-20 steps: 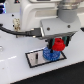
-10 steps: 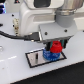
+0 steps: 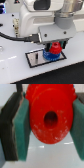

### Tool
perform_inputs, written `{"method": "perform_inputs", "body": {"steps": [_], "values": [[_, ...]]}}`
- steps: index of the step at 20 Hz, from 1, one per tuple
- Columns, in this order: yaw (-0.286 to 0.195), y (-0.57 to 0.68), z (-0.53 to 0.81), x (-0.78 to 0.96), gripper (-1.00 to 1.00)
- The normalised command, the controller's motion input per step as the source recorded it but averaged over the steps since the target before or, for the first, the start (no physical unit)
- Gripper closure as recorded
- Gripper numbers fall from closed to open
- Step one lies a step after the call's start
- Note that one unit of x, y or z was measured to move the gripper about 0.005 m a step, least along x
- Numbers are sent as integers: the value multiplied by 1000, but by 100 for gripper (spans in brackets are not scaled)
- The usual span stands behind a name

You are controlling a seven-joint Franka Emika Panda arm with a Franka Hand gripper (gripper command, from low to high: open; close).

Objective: Insert the blue gear onto the right peg, followed by the red gear

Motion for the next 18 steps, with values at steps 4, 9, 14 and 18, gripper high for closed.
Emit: {"method": "perform_inputs", "body": {"steps": [4, 9, 14, 18], "values": [[0, -1, 178, 23, 100], [0, 10, 160, 21, 100], [0, -11, 223, 5, 100], [0, -8, 242, -13, 100]]}}
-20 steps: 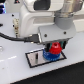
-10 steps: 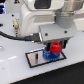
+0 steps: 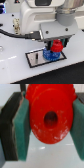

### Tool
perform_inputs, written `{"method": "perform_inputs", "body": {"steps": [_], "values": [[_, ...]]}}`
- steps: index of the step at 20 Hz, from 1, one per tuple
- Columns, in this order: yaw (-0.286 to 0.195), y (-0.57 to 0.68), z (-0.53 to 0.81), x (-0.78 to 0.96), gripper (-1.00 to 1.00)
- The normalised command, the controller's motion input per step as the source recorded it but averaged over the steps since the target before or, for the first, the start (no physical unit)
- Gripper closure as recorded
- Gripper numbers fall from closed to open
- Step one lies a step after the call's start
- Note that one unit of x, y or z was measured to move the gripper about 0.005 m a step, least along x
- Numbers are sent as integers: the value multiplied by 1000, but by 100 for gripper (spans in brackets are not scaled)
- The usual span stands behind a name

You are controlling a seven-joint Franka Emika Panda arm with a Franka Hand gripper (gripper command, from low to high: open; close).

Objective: Insert the blue gear onto the right peg, followed by the red gear

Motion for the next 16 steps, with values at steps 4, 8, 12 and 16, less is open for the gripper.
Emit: {"method": "perform_inputs", "body": {"steps": [4, 8, 12, 16], "values": [[0, -2, 323, -145, 100], [0, -60, 92, 30, 100], [0, -154, -105, 165, 100], [0, -170, -92, 257, 100]]}}
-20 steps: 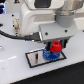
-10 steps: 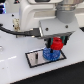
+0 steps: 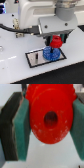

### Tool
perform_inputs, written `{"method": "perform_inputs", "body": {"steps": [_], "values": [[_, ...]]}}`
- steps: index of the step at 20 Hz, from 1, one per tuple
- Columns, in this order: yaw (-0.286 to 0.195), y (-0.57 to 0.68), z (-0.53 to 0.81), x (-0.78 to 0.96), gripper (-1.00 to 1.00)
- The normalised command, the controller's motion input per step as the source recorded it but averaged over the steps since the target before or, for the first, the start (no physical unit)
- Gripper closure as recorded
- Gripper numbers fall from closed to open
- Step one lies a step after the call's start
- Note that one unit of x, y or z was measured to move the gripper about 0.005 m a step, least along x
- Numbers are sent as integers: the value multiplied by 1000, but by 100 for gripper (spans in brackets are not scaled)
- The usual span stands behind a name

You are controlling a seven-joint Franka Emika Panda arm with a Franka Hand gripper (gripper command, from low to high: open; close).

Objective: Insert the blue gear onto the right peg, followed by the red gear

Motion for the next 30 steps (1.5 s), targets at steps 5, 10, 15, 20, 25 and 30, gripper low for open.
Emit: {"method": "perform_inputs", "body": {"steps": [5, 10, 15, 20, 25, 30], "values": [[0, -148, -124, 258, 100], [0, -96, -155, 246, 100], [0, 11, -153, 139, 100], [0, 40, 51, -50, 100], [0, 0, 128, -269, 100], [0, -22, 35, -229, 100]]}}
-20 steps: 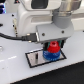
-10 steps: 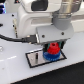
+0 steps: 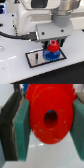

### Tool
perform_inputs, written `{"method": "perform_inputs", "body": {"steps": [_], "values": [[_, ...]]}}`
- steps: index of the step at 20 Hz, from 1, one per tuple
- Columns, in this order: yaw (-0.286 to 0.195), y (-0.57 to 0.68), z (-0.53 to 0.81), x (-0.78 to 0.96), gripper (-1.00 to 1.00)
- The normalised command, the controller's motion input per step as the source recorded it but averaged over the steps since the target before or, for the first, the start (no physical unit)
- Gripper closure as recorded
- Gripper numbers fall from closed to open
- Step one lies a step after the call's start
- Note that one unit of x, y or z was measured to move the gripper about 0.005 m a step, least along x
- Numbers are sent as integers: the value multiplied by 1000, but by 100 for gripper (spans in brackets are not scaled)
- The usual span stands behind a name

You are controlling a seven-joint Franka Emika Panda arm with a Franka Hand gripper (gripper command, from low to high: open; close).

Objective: Insert the blue gear onto the right peg, followed by the red gear

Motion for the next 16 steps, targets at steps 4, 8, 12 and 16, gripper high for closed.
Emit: {"method": "perform_inputs", "body": {"steps": [4, 8, 12, 16], "values": [[0, -9, -101, 202, 100], [0, -48, -140, 166, 100], [0, 21, 5, 223, 100], [0, 44, 252, 286, 100]]}}
